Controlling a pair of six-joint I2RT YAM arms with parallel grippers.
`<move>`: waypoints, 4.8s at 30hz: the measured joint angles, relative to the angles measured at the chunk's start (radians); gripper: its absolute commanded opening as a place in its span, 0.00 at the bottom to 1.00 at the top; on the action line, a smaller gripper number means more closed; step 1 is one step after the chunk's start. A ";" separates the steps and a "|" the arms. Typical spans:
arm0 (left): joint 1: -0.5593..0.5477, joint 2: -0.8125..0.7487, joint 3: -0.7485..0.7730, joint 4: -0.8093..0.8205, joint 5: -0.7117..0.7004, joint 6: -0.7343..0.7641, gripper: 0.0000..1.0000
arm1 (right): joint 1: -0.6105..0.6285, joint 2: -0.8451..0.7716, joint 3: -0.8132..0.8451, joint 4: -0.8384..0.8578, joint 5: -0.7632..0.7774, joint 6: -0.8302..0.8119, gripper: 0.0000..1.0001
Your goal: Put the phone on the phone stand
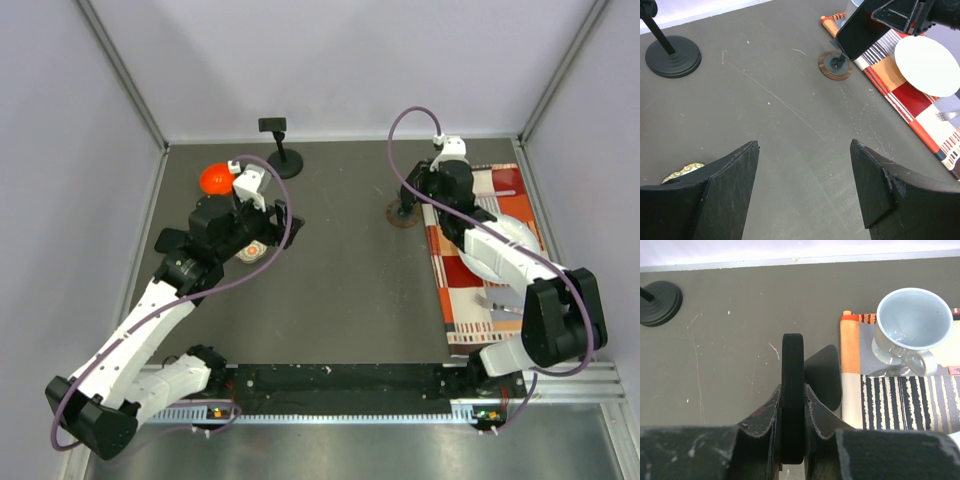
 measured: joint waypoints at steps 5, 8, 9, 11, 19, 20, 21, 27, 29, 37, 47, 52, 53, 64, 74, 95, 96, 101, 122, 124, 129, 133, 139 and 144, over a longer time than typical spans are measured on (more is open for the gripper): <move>0.000 -0.003 -0.001 0.000 0.011 0.000 0.78 | 0.000 0.035 0.040 -0.015 -0.011 -0.011 0.00; 0.000 -0.003 -0.003 0.000 0.019 0.000 0.78 | -0.002 0.051 0.062 -0.026 -0.022 -0.016 0.00; 0.000 -0.003 -0.003 0.000 0.021 0.000 0.78 | -0.003 0.058 0.069 -0.029 -0.027 -0.020 0.00; 0.000 -0.003 -0.003 0.000 0.026 -0.001 0.78 | -0.007 0.064 0.078 -0.035 -0.035 -0.021 0.00; 0.000 -0.003 -0.005 0.000 0.032 -0.001 0.78 | -0.024 0.080 0.096 -0.050 -0.060 -0.022 0.00; 0.000 -0.003 -0.005 0.000 0.033 -0.001 0.78 | -0.025 0.080 0.096 -0.050 -0.062 -0.022 0.00; 0.000 -0.003 -0.005 0.000 0.034 -0.001 0.78 | -0.027 0.080 0.097 -0.051 -0.064 -0.021 0.00; 0.000 -0.003 -0.007 0.000 0.035 -0.001 0.78 | -0.040 0.094 0.117 -0.069 -0.092 -0.019 0.00; 0.000 -0.003 -0.008 0.000 0.035 -0.001 0.78 | -0.045 0.101 0.130 -0.084 -0.103 -0.019 0.00; 0.000 -0.003 -0.009 0.000 0.035 -0.001 0.78 | -0.071 0.108 0.143 -0.103 -0.150 -0.003 0.00; 0.000 -0.003 -0.009 0.000 0.037 -0.001 0.78 | -0.123 0.117 0.143 -0.102 -0.242 0.034 0.00; 0.000 -0.003 -0.009 0.000 0.038 -0.001 0.78 | -0.140 0.127 0.143 -0.095 -0.277 0.048 0.02; 0.000 -0.003 -0.009 0.000 0.039 -0.001 0.77 | -0.144 0.129 0.143 -0.093 -0.284 0.050 0.03; 0.000 -0.003 -0.009 0.000 0.041 -0.001 0.77 | -0.166 0.135 0.142 -0.093 -0.305 0.066 0.27; 0.000 0.009 -0.010 0.000 0.044 -0.001 0.77 | -0.172 0.135 0.141 -0.108 -0.286 0.067 0.08; 0.000 0.010 -0.016 0.000 0.052 -0.001 0.77 | -0.249 0.135 0.134 -0.130 -0.450 0.183 0.00; 0.000 0.010 -0.016 0.000 0.052 -0.001 0.77 | -0.249 0.138 0.135 -0.131 -0.451 0.184 0.00; 0.000 0.010 -0.016 0.000 0.052 -0.001 0.77 | -0.251 0.145 0.135 -0.123 -0.457 0.189 0.00; 0.000 0.010 -0.016 0.000 0.060 -0.001 0.77 | -0.251 0.167 0.148 -0.113 -0.455 0.198 0.25; 0.000 0.010 -0.016 0.000 0.060 -0.001 0.77 | -0.248 0.174 0.156 -0.111 -0.440 0.193 0.35; 0.000 0.010 -0.016 0.000 0.060 -0.001 0.77 | -0.244 0.178 0.158 -0.123 -0.414 0.183 0.62; 0.000 0.010 -0.016 0.000 0.059 -0.001 0.77 | -0.242 0.178 0.160 -0.129 -0.406 0.180 0.76; 0.000 0.010 -0.024 0.001 0.047 -0.001 0.81 | -0.241 0.165 0.160 -0.144 -0.386 0.179 0.98; 0.003 0.012 -0.034 0.004 -0.025 -0.016 0.95 | -0.241 0.071 0.148 -0.185 -0.359 0.173 0.99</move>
